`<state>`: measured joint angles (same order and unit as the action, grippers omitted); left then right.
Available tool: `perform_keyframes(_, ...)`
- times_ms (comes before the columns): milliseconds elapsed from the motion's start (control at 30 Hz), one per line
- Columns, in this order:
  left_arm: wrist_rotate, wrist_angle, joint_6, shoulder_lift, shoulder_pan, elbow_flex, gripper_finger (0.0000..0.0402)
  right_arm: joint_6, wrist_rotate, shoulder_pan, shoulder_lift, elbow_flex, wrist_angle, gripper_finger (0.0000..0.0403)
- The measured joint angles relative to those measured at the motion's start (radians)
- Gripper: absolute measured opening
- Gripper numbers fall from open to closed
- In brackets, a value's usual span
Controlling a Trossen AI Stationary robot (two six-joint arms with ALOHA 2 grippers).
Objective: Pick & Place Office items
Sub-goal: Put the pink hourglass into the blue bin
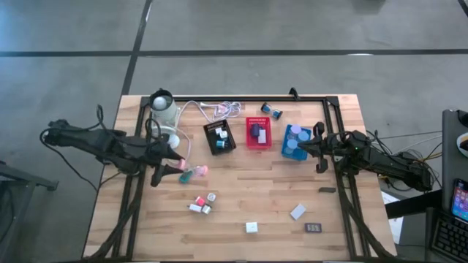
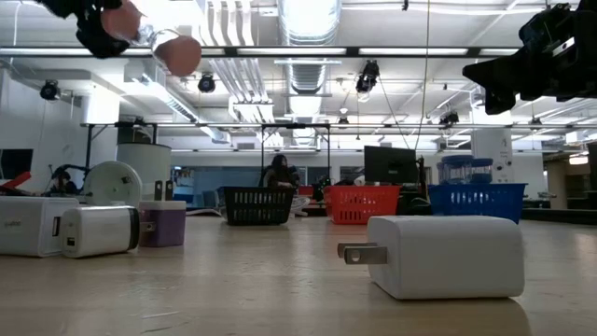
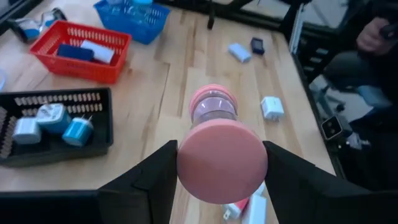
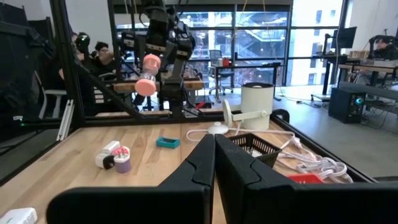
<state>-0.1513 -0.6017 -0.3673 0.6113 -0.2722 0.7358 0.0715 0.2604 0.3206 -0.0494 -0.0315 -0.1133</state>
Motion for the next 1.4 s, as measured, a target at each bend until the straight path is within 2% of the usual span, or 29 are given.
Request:
perform_keyframes(267, -0.089, 0.081, -0.011, -0.114, 0.0, -0.154, 0.0204, 0.0, 0.0, 0.0, 0.0, 0.0, 0.002, 0.0008)
perform_keyframes(533, -0.111, 0.239, 0.002, -0.229, -0.001, -0.303, 0.0204, 0.0, 0.0, 0.0, 0.0, 0.0, 0.005, 0.0008)
perform_keyframes(733, -0.132, 0.384, 0.008, -0.262, 0.0, -0.424, 0.0204, -0.001, 0.0, 0.0, 0.0, 0.0, 0.005, 0.0008)
perform_keyframes(1200, -0.133, 0.457, -0.01, -0.284, 0.0, -0.527, 0.0204, 0.003, 0.0, 0.0, 0.0, 0.0, 0.005, 0.0008)
perform_keyframes(1400, -0.132, 0.463, -0.011, -0.297, 0.0, -0.534, 0.0204, 0.005, 0.0, 0.0, 0.0, 0.0, 0.005, 0.0008)
